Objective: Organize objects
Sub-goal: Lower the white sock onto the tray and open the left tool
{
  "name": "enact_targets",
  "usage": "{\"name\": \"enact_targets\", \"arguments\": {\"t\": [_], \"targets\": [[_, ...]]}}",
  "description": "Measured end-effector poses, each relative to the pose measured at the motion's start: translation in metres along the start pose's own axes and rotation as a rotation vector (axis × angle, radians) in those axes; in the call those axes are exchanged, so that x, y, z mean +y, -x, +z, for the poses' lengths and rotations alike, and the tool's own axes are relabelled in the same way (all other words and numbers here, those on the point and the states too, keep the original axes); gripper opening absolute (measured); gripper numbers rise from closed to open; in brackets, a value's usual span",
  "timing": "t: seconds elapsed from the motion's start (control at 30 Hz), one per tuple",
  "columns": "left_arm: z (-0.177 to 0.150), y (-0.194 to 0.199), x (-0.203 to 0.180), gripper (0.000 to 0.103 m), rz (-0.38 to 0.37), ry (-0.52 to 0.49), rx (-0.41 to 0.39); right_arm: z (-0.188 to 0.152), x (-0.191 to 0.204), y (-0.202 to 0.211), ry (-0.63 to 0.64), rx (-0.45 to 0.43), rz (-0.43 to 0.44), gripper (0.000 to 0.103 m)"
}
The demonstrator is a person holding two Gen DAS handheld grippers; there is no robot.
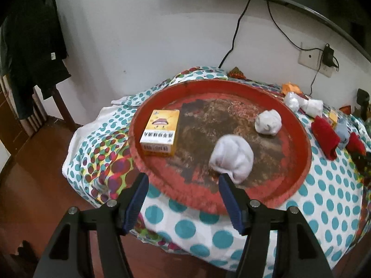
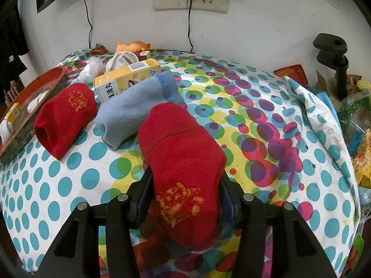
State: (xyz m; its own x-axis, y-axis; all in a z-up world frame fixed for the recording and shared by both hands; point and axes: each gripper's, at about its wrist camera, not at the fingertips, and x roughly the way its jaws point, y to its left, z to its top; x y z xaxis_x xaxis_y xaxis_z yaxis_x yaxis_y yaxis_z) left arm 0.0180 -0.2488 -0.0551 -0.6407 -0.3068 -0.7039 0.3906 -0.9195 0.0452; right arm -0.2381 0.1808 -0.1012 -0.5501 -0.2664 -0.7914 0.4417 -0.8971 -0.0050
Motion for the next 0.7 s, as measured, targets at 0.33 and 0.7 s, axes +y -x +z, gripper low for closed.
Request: {"name": "enact_targets", "arguments": {"t": [0.33, 0.7], "targets": [[-0.017, -0.003, -0.006, 0.064, -0.049, -0.044, 0.029, 0.001, -0.001, -0.001, -0.027, 0.004, -0.012, 0.051], [-0.013, 0.003, 0.007, 0.064, -0.048, -0.001, 0.021, -0.003, 0.002, 0.008, -0.105, 0.014, -0.074, 0.031]]}}
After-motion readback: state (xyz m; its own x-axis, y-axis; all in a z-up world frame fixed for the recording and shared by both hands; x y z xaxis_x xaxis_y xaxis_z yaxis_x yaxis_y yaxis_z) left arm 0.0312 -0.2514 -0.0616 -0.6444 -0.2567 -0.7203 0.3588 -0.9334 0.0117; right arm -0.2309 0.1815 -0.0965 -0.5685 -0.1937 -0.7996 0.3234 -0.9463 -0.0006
